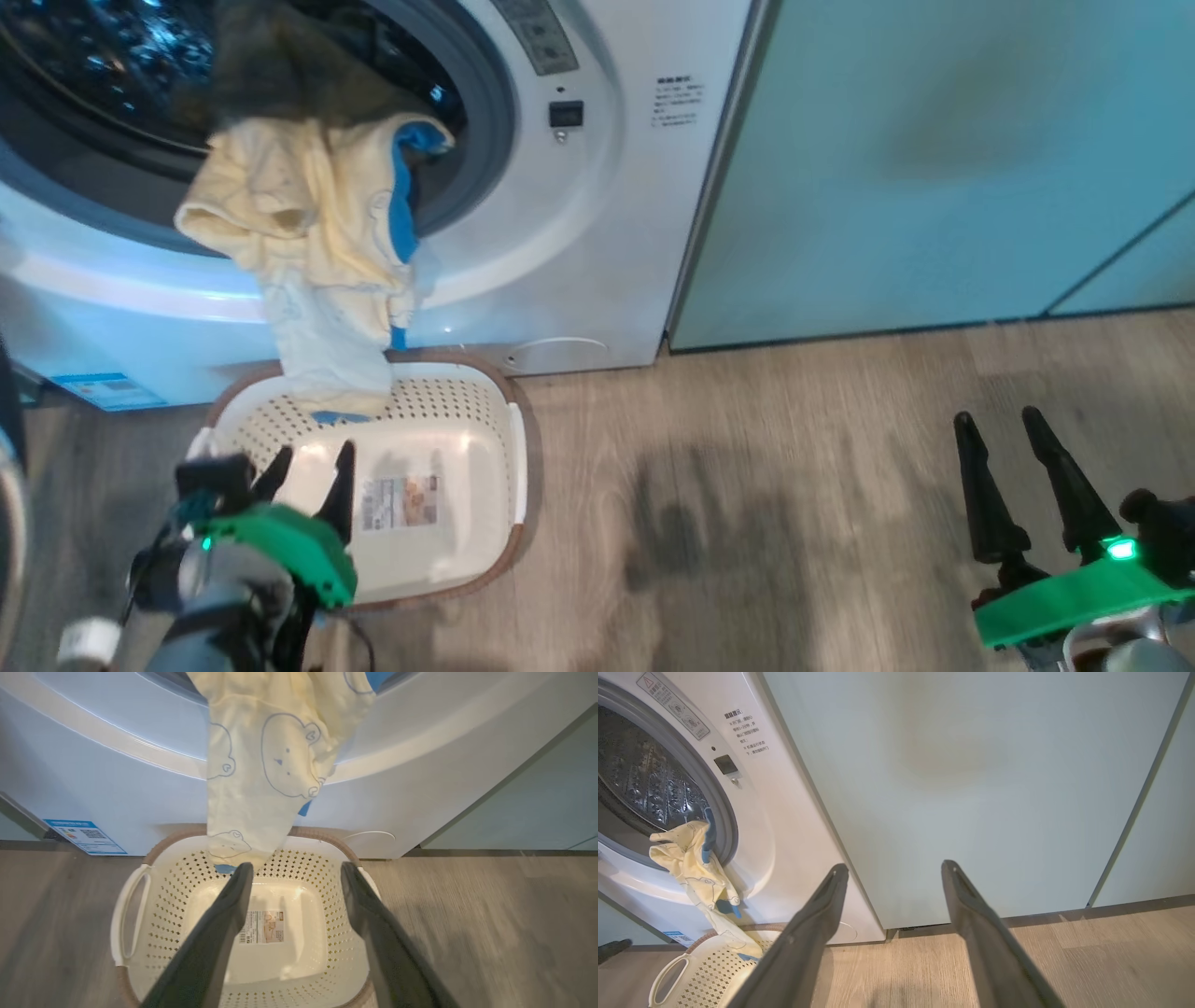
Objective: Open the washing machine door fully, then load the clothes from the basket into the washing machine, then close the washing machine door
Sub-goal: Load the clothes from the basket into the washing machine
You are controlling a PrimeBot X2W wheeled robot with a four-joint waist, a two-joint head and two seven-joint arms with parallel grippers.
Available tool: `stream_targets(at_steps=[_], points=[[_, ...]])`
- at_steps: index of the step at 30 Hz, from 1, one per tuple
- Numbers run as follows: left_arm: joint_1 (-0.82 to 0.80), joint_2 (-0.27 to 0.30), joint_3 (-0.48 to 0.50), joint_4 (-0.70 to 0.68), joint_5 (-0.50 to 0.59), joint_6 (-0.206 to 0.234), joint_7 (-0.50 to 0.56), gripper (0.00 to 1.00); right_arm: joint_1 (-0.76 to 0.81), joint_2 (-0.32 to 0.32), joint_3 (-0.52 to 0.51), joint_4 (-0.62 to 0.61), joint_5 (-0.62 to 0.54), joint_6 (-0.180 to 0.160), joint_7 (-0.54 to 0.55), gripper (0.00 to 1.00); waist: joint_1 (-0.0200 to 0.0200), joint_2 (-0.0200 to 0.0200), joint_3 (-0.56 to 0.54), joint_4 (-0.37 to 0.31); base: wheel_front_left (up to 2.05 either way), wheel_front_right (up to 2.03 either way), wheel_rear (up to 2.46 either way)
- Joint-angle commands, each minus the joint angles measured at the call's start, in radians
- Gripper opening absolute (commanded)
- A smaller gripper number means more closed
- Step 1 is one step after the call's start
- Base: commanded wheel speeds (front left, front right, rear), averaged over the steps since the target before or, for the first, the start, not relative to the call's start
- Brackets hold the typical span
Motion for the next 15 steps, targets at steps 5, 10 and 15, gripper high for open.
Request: stream_targets(at_steps=[5, 10, 15], points=[[-0.155, 0.044, -0.001, 0.103, -0.027, -0.001, 0.007, 1.0, -0.05, -0.008, 0.028, -0.034, 0.008, 0.0, -0.007, 1.0, -0.0002, 0.0, 0.064, -0.042, 0.0, 0.0, 0.0], [-0.278, 0.059, -0.007, 0.207, -0.046, -0.001, 0.015, 1.0, -0.078, -0.003, 0.034, -0.037, 0.012, 0.0, -0.007, 1.0, -0.0002, 0.0, 0.125, -0.065, 0.0, 0.0, 0.0], [-0.395, 0.073, -0.036, 0.292, -0.063, -0.001, 0.057, 1.0, -0.11, 0.0, 0.038, -0.039, 0.017, 0.0, -0.007, 1.0, -0.0002, 0.0, 0.195, -0.079, 0.0, 0.0, 0.0]])
